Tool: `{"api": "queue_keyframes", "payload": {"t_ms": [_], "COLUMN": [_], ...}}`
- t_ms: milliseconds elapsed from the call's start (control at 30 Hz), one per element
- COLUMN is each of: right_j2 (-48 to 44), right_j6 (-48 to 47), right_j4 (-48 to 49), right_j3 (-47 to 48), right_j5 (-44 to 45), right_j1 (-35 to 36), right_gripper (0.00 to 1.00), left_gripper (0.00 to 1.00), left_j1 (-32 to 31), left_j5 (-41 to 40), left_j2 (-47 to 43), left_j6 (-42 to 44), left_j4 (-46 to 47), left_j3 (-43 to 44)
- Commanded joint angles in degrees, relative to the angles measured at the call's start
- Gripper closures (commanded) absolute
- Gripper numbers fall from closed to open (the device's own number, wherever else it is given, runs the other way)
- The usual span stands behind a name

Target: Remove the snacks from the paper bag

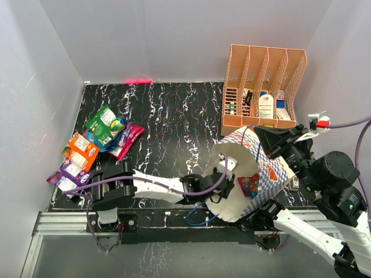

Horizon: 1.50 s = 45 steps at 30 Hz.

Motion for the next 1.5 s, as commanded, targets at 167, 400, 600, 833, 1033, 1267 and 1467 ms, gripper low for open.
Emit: {"api": "queue_keyframes", "payload": {"t_ms": [167,400,600,833,1033,1267,1467], "right_j2": [4.55,6.41,5.32,5.24,5.1,3.93,2.05], "right_j6": [0.59,1.4,3.17,4.59,5.88,5.98,4.83], "right_j4": [13.35,14.79,13.64,13.4,13.88,11.98,7.08], "right_j3": [-1.21,-1.43,-2.3,-2.15,-2.02,-0.42,0.85], "right_j5": [-0.13,-2.37,-2.58,-2.79,-3.87,-3.82,-2.56], "right_j1": [0.24,0.29,0.29,0.29,0.3,0.25,0.25], "right_gripper": [0.93,0.93,0.93,0.93,0.93,0.93,0.93], "left_gripper": [0.8,0.71,0.53,0.32,0.31,0.43,0.81], "left_j1": [8.17,11.03,10.66,8.6,7.64,7.59,8.22], "left_j5": [6.86,14.93,20.29,14.67,6.76,-0.81,-2.32], "left_j2": [-10.07,-11.32,-9.08,-0.74,9.26,17.85,15.8], "left_j6": [-6.94,-7.56,-26.81,-38.9,-43.35,-42.67,-33.11], "left_j4": [-5.59,-11.56,-7.63,-9.78,-4.23,-0.2,5.96], "left_j3": [-5.89,-3.06,-3.32,3.2,7.41,12.69,12.22]}}
